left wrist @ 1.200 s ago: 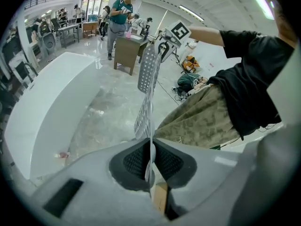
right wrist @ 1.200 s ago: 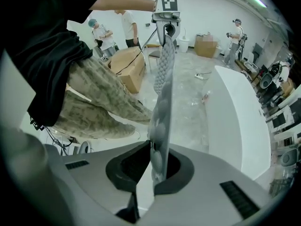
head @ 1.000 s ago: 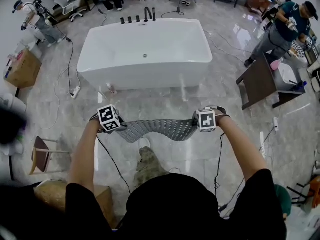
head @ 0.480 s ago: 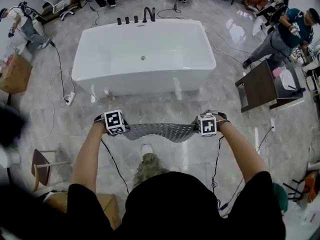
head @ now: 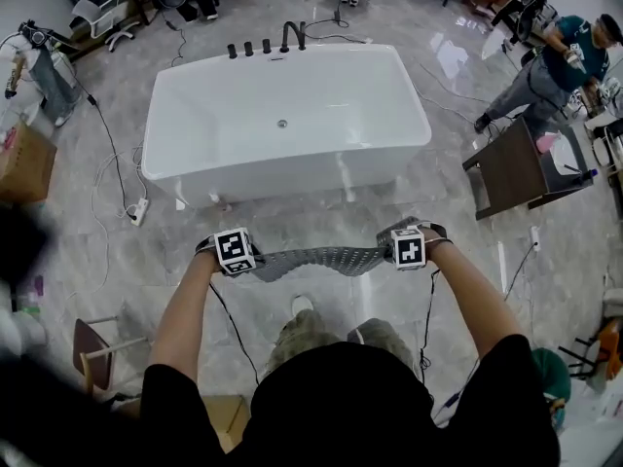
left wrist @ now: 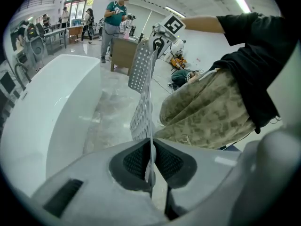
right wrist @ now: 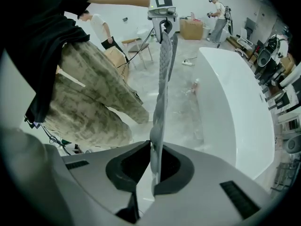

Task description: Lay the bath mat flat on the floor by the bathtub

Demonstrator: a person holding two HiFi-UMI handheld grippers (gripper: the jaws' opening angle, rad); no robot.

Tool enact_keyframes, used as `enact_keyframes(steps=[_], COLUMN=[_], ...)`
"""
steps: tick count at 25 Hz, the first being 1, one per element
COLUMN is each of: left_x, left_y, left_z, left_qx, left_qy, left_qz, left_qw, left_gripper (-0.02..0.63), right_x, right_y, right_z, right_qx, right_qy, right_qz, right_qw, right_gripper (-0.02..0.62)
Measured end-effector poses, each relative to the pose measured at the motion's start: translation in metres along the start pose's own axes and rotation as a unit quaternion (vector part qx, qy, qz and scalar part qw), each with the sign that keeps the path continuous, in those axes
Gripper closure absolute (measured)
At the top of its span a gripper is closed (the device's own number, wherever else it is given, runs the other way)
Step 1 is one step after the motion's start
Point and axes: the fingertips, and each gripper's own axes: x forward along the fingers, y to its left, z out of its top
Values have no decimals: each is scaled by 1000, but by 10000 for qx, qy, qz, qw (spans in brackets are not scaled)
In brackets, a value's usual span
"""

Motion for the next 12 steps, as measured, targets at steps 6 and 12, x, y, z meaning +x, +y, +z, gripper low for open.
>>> enact_keyframes(steps=[6, 12], left_x=[-2, 5], left_y=[20, 39], left_z=[-13, -16], left_qx=[69, -60], left_qy=[39, 22], left_qz=[-13, -49], left_qw=[10000, 10000], left_gripper=[579, 580], right_x=[6, 21], right_y=[-22, -46], right_z=[10, 4], right_qx=[74, 56], right_qy=[27, 11], right_qz=[-97, -68], right_qw=[9999, 10000], right_gripper=[572, 572])
